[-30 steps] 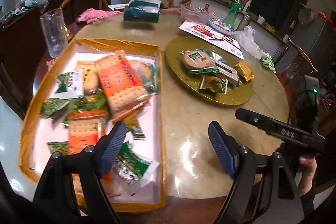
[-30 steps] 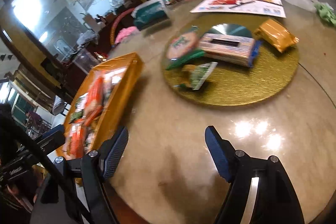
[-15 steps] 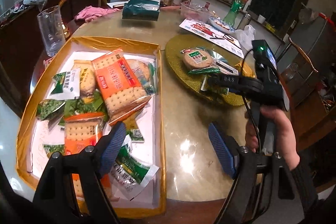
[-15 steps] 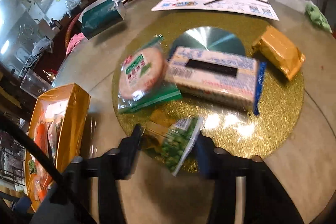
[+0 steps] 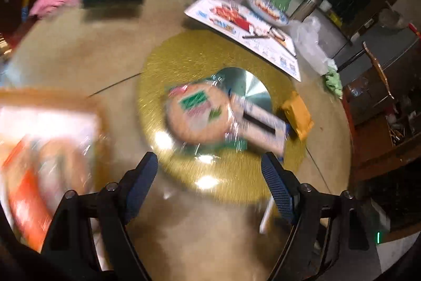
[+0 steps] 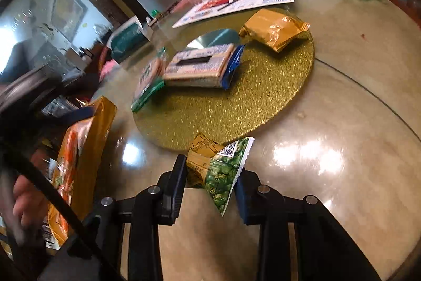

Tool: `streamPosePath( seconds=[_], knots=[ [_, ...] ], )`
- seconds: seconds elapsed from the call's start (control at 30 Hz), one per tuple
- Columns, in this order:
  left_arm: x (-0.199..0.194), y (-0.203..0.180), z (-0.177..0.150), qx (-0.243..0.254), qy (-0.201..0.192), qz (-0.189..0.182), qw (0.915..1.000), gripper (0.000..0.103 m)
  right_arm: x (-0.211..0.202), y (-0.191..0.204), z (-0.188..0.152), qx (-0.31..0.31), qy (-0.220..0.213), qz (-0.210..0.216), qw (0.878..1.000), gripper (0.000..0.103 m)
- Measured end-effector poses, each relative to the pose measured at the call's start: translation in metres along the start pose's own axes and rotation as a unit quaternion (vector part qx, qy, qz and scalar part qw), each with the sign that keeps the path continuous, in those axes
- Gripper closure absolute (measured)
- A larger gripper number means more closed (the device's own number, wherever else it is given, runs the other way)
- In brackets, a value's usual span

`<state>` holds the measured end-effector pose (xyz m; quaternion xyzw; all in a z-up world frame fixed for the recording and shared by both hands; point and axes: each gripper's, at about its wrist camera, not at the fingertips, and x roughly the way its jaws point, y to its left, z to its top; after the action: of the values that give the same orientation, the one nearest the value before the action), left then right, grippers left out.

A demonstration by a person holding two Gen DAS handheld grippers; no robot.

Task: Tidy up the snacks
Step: 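Grasp a green pea packet with the right tool while the left tool grasps a round scallion cracker pack, then carry both packets over the tray and open both tools to drop them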

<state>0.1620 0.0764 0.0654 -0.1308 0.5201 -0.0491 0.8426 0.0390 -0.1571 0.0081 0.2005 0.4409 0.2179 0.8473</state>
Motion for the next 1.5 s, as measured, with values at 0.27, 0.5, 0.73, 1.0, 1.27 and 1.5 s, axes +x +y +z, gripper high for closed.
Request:
streamPosePath(
  seconds=[0.27,0.5,0.73,1.0,1.27,1.5],
  knots=[
    [0.065,-0.002,0.035,-0.003,0.022,0.062,0.9979,0.019,0.005,0.001,-0.002,-0.016,-0.019,0.033,0.999,0.07],
    [0.052,0.002,0.021,-0.011,-0.001,0.071,0.9974,0.026,0.006,0.002,-0.003,-0.026,-0.021,0.027,0.999,0.07],
    [-0.004,0.003,-0.029,-0.018,-0.025,0.041,0.9987,0.027,0.003,0.006,-0.005,-0.038,-0.027,0.024,0.999,0.07],
    [-0.167,0.07,-0.115,-0.022,-0.13,0.074,0.9886,0.027,-0.015,0.064,-0.005,-0.1,-0.008,0.081,0.992,0.07],
    [-0.2,0.172,-0.081,-0.077,-0.152,0.185,0.9679,0.026,0.031,0.199,0.029,-0.185,0.034,0.134,0.973,0.07],
    [-0.136,0.217,-0.052,-0.098,-0.092,0.181,0.9743,0.026,0.121,0.24,0.037,-0.185,0.072,0.089,0.976,0.067]
  ],
)
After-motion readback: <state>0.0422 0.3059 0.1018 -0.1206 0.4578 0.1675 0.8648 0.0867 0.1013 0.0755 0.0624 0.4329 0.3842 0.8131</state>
